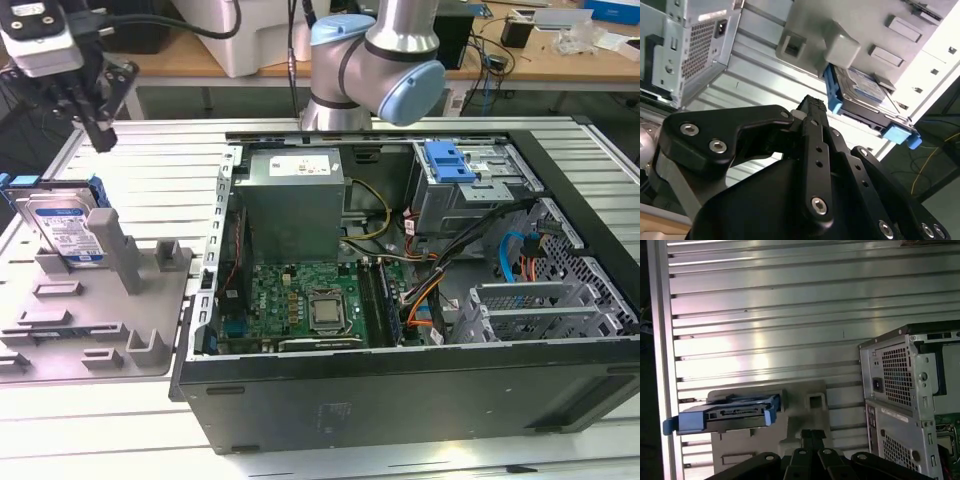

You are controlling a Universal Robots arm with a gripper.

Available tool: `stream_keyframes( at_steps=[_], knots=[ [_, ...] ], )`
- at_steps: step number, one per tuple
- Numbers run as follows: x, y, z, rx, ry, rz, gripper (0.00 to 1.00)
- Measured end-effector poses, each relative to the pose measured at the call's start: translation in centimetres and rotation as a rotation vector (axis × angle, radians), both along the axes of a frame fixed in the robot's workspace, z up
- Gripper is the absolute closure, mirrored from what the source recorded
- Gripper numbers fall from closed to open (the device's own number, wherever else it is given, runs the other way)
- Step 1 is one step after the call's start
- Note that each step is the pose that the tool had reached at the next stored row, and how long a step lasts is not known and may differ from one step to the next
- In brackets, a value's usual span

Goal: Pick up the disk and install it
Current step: 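Reach for the disk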

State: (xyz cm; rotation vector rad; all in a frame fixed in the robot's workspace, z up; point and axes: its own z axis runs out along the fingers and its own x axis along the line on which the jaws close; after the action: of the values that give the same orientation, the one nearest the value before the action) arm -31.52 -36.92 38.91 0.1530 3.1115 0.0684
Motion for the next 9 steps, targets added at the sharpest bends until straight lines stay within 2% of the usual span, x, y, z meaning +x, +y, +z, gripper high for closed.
stream_keyframes(
  at_steps=[2,4,6,9],
  knots=[
    [-1.0,0.12,-0.03,0.0,0.0,0.0,0.89],
    [-2.7,0.33,-0.1,0.0001,0.0,0.0,0.89],
    [-3.7,0.46,-0.13,-0.0001,0.0,0.0,0.89],
    [-6.2,0.91,-0.24,-0.0001,0.0001,0.0,0.89]
  ],
)
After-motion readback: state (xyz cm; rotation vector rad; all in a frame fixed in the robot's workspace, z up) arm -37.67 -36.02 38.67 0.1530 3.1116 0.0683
